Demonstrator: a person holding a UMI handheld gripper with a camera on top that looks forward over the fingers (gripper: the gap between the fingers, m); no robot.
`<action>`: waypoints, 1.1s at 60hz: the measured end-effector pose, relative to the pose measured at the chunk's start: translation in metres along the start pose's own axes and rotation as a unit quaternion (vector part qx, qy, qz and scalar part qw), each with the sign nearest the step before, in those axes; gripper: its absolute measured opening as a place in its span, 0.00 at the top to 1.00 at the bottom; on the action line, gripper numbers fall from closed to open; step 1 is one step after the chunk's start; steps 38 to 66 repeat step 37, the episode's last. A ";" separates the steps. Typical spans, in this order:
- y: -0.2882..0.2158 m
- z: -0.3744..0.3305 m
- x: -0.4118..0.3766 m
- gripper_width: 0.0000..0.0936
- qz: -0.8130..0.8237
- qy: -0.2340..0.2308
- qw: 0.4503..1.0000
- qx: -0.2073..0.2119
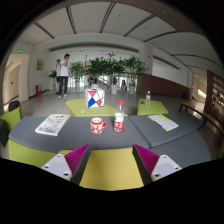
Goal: Pour water
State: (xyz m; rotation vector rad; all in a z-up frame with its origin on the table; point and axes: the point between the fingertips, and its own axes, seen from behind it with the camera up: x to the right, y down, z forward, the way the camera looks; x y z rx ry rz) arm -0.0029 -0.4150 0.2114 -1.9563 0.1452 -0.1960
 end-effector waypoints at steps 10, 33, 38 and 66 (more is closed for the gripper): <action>0.006 -0.043 -0.006 0.09 -0.001 -0.003 1.000 0.009; 0.013 -0.071 0.007 0.08 -0.003 0.015 1.000 0.020; 0.015 -0.070 0.010 0.09 -0.005 0.015 1.000 0.016; 0.015 -0.070 0.010 0.09 -0.005 0.015 1.000 0.016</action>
